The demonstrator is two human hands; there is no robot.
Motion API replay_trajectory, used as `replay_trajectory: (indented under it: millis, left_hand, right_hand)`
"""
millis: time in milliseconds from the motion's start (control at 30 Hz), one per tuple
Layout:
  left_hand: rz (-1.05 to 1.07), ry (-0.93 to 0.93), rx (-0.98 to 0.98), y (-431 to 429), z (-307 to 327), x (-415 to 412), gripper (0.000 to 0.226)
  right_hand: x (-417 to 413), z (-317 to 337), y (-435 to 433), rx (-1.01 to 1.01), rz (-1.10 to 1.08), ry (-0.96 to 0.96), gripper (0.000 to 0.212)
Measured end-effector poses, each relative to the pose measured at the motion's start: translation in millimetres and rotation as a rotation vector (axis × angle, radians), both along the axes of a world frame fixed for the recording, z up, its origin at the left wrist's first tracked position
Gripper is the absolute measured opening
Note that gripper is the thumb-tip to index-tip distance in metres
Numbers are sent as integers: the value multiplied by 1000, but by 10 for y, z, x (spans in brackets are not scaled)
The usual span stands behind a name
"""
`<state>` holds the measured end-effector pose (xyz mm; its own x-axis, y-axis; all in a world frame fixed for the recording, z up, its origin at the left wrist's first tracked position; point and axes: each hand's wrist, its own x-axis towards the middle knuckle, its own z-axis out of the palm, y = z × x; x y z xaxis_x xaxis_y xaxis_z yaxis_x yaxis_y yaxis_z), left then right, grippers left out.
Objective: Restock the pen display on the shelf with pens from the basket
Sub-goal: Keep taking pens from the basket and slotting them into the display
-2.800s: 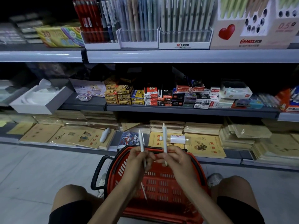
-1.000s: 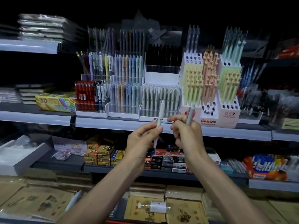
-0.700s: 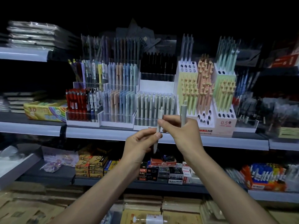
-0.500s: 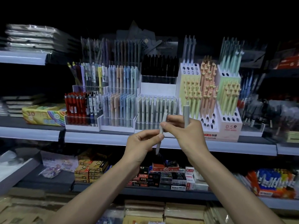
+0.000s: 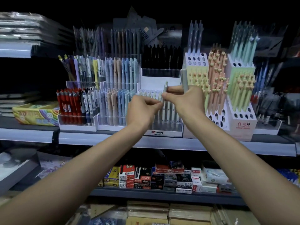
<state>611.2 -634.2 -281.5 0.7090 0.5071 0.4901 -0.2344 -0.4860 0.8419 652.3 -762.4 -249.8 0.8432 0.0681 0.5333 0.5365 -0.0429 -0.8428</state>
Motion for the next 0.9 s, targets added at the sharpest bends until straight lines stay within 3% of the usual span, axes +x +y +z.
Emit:
replay_trajectory:
  millis: [600, 900]
  left_hand:
    - [263, 145, 179, 28, -122, 299, 19]
    - [295, 230, 109, -11, -319, 389, 20]
  right_hand:
    - [453, -144, 275, -102, -87, 64, 15]
    - [523, -395, 272, -51, -67, 144, 15]
